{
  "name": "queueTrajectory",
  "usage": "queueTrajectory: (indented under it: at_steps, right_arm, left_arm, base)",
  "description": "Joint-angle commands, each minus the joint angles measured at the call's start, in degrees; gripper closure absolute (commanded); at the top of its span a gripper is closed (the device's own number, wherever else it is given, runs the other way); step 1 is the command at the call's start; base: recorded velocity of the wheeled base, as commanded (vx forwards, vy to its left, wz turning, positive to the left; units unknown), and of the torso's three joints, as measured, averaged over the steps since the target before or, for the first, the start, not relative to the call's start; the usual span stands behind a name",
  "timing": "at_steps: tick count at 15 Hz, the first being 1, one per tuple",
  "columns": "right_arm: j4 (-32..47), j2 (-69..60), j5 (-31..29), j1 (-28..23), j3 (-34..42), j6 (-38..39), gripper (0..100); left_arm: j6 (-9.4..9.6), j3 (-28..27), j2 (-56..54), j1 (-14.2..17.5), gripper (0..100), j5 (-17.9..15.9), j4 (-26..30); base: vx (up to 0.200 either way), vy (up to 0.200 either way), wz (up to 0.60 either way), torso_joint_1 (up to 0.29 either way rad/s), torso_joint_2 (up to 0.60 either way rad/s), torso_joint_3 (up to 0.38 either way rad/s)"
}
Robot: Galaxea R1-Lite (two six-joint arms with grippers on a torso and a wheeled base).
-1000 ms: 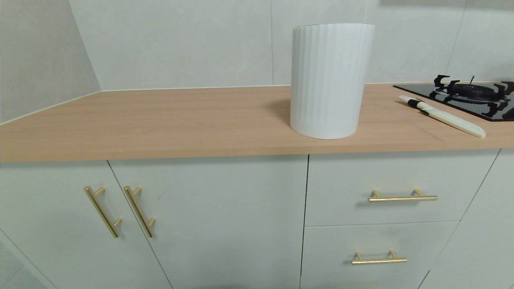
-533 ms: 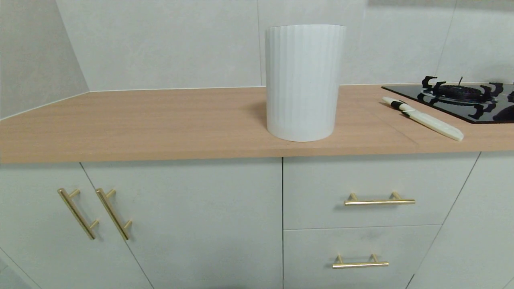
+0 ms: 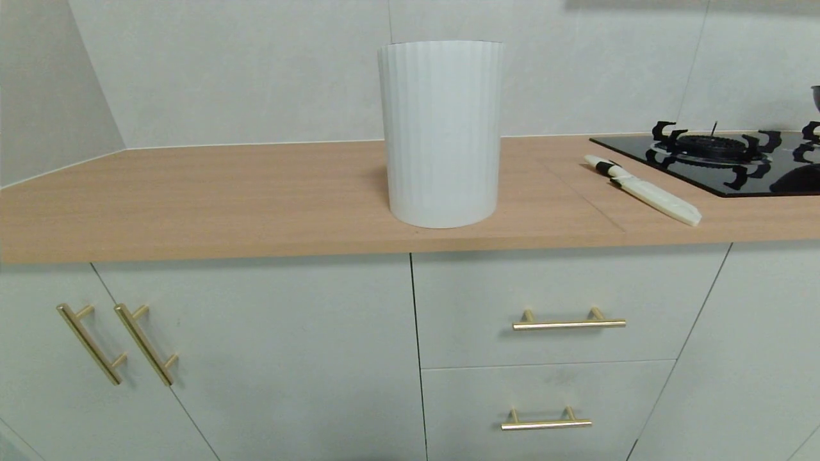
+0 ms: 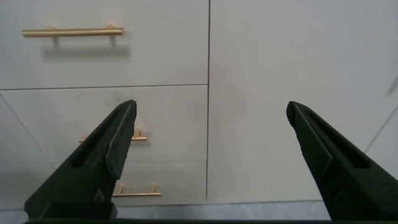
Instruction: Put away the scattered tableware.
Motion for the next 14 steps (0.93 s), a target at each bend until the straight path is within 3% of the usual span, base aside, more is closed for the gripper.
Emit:
queueTrajectory:
  at_steps: [1, 5, 14]
  right_arm:
    - [0.0, 0.1, 0.0, 0.0, 0.0, 0.0, 0]
    - [0.0, 0.1, 0.0, 0.0, 0.0, 0.0, 0]
    - [0.0, 0.1, 0.0, 0.0, 0.0, 0.0, 0]
  left_arm:
    - [0.00, 0.0, 0.0, 0.0, 0, 0.0, 0.0]
    - [0.00, 0.0, 0.0, 0.0, 0, 0.0, -0.1]
    - [0.00, 0.0, 0.0, 0.0, 0, 0.0, -0.1]
  base:
    - [0.000, 0.000, 0.00, 0.000, 0.00, 0.000]
    - [0.150, 0.000, 0.00, 0.001, 0.00, -0.002]
    - [0.000, 0.000, 0.00, 0.000, 0.00, 0.000]
